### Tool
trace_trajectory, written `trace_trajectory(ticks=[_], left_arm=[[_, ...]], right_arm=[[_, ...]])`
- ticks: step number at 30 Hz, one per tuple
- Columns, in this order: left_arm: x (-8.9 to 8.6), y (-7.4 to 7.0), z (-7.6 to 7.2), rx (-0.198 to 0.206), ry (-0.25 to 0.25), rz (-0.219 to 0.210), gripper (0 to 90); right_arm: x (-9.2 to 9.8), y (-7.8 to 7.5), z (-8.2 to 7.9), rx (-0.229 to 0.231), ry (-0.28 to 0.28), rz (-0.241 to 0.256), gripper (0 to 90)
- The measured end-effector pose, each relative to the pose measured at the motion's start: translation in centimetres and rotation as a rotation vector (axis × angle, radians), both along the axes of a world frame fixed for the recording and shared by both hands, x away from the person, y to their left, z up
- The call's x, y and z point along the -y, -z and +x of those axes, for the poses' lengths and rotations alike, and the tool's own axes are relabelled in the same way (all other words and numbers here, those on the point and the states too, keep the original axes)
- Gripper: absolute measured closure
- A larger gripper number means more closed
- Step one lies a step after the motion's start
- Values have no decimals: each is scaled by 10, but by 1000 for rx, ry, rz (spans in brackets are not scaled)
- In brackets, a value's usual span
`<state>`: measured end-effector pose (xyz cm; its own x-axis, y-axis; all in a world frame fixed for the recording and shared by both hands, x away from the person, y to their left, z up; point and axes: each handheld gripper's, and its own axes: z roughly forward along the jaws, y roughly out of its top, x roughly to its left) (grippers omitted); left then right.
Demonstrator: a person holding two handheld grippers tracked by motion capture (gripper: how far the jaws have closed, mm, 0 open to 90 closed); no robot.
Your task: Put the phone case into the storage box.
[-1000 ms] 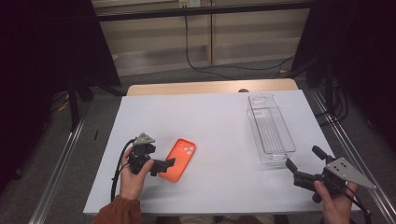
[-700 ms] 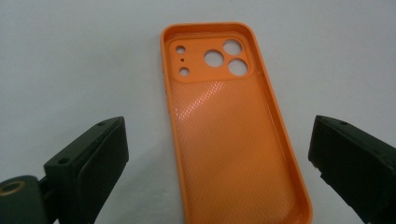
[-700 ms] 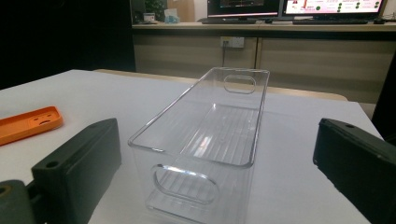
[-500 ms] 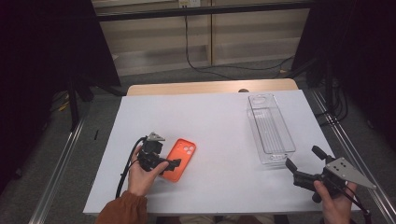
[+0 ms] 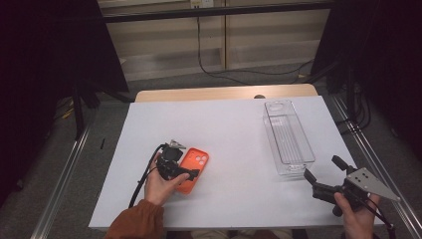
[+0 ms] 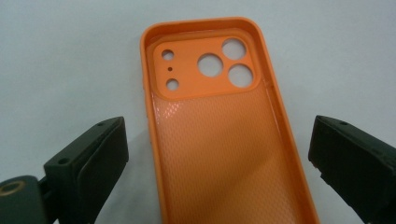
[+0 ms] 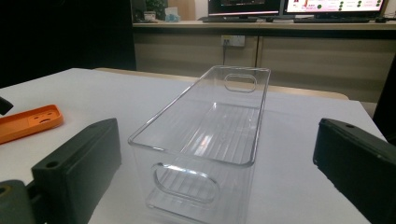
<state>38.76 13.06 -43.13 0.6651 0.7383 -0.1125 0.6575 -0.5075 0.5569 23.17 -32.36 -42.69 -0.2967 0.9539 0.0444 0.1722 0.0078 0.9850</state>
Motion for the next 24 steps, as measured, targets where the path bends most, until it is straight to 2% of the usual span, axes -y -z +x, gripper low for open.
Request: trace_trajectory(ticks=[3,6,9,17,22,24], left_arm=[[3,2,4,-14,-4,4,49],[6,2,5,-12,-7,-1,50],[10,5,6,-16,-5,31,50],[14,10,6,-18,-5,73,44],[21,10,5,-7,-4,136,41],[23,10,6,-18,-14,140,38]], right_arm=[[0,0,0,2,-1,-3,2],[0,0,0,1,0,-2,2],[0,0,0,0,-2,0,2],[0,0,0,3,-3,-4,2],[0,0,0,3,-4,-8,3],[0,0,0,2,-4,-7,3]])
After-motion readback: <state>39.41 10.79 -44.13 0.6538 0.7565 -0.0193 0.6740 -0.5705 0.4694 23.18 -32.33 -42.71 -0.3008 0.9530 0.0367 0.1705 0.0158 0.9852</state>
